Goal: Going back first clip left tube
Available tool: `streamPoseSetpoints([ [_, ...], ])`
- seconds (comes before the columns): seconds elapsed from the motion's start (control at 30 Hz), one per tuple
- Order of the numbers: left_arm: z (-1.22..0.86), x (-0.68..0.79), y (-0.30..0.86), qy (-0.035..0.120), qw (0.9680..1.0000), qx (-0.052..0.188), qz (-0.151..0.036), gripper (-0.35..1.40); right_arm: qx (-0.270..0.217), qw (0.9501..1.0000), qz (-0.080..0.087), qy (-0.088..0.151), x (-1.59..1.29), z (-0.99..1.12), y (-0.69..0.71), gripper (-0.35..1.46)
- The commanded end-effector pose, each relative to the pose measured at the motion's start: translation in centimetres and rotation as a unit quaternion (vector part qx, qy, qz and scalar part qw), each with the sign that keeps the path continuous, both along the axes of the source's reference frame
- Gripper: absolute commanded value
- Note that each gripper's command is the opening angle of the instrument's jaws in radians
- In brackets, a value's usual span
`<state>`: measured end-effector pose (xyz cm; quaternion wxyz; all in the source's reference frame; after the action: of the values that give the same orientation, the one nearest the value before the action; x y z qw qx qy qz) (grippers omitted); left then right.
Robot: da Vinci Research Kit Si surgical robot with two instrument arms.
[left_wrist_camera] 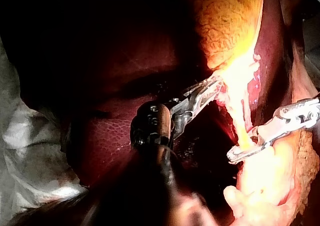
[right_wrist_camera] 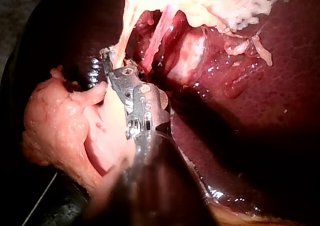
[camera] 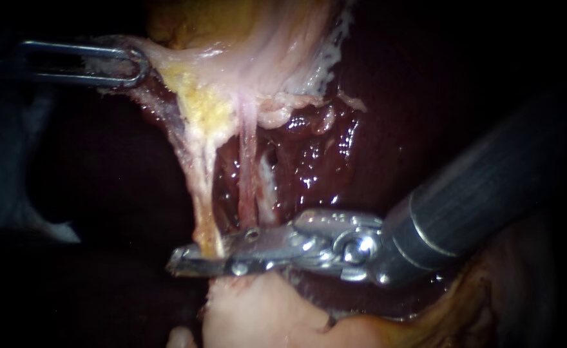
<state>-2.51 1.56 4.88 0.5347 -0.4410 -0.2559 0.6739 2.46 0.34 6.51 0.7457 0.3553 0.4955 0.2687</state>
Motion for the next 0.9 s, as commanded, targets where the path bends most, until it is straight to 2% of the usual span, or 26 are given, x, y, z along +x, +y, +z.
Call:
streamPoseSetpoints([
  [0.03,0.00,0.00,0.00,0.000,1.0000,0.000,0.000,-0.35,0.001,1.0000,-0.001,0.001,-0.01,0.00,0.00,-0.35],
  [0.1,0.00,0.00,0.00,0.000,1.0000,0.000,0.000,-0.35,0.006,0.9999,-0.004,0.007,0.00,0.00,0.00,-0.30],
  [0.2,0.00,0.01,0.00,0.000,1.0000,0.000,0.000,-0.35,0.003,0.9997,0.001,0.022,0.02,0.01,0.00,0.26],
  [0.27,0.00,0.01,0.00,0.000,1.0000,0.000,0.000,-0.35,0.003,0.9997,0.003,0.025,0.05,0.01,0.01,0.39],
  [0.4,0.00,0.01,0.00,0.000,1.0000,0.000,0.000,-0.35,-0.011,0.9995,0.001,0.031,0.05,0.03,0.00,0.43],
  [0.5,0.00,0.01,-0.01,0.000,1.0000,0.000,0.000,-0.35,-0.049,0.9983,0.002,0.033,0.03,0.06,0.02,0.45],
  [0.77,0.00,0.02,-0.01,0.000,1.0000,0.000,0.000,-0.35,-0.132,0.9907,0.011,0.030,-0.16,0.15,0.14,0.48],
  [0.9,0.00,0.03,-0.01,0.000,1.0000,0.000,0.000,-0.35,-0.156,0.9873,0.004,0.033,-0.30,0.14,0.16,0.48],
])
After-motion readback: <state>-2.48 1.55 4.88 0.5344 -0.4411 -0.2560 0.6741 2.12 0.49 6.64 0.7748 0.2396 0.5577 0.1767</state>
